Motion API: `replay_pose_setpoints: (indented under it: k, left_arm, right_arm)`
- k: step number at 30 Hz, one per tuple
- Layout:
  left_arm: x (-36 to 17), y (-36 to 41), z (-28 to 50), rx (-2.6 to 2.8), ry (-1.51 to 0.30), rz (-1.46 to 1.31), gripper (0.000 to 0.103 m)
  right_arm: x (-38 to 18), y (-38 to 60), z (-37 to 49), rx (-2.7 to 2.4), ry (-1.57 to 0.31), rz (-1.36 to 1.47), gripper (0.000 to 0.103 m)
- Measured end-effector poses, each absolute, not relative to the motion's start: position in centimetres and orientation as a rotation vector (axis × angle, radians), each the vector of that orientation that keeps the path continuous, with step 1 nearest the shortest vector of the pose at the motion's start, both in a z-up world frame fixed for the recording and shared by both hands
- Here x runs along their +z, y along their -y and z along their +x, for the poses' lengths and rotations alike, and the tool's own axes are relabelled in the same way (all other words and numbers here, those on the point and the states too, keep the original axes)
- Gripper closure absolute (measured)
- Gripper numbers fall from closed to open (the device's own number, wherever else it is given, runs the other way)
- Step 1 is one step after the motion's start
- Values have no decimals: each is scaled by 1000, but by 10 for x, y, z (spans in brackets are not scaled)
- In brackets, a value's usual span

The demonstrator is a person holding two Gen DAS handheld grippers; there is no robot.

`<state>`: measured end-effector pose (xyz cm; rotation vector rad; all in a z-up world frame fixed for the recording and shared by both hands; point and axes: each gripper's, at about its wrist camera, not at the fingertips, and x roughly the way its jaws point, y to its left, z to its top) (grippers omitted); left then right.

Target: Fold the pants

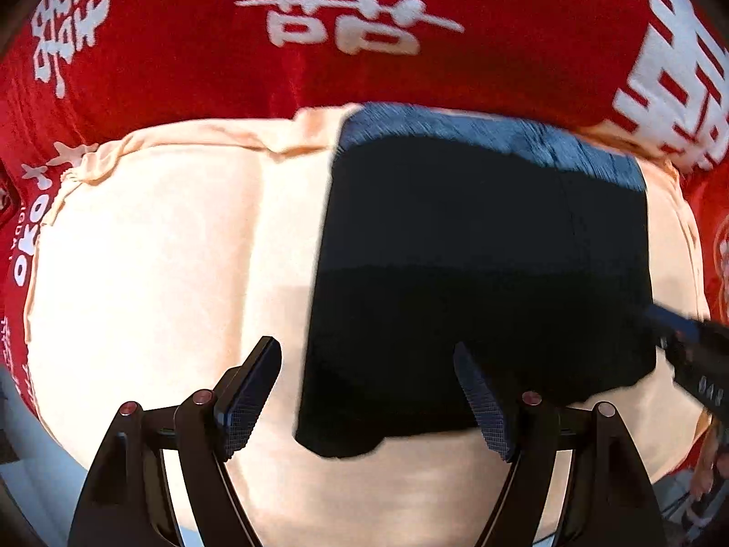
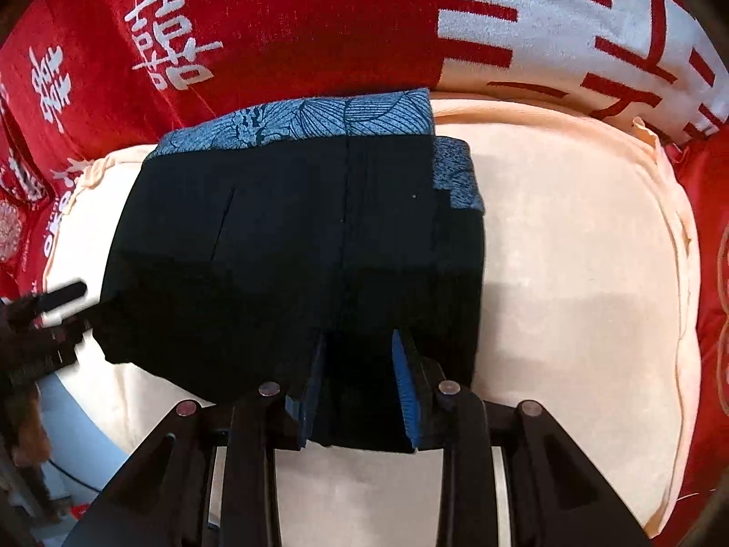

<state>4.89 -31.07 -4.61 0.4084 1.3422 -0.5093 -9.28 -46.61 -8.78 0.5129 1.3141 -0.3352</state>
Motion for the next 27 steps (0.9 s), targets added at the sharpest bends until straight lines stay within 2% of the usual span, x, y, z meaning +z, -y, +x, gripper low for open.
replay_pose_setpoints:
  k: [2,3,4,10,21,27]
  left_arm:
    - [-44,311,59,-496,-1335,396,24]
    - [-43,311,66,-489,-1330,389,24]
    - [-43,312,70,-482,-1324,389,24]
    - [-50,311,96,-450,-1334,377,24]
    - [-60,306,111,-461,-1371,354,24]
    - [-68,302,113,-574,-1460,251,24]
  right_arm:
    - [-87,468,-98,-335,-1317,525,63]
    - [-86,471,-100,-349,-1321,523,54]
    - [-88,472,-103,-380,-1327,524,50]
    - [-92,504,-129,-461,-1309,682,50]
    - [-101,528,-152,-499,-1317,803,50]
    - [-99,532,-156,-489,-1320,824,48]
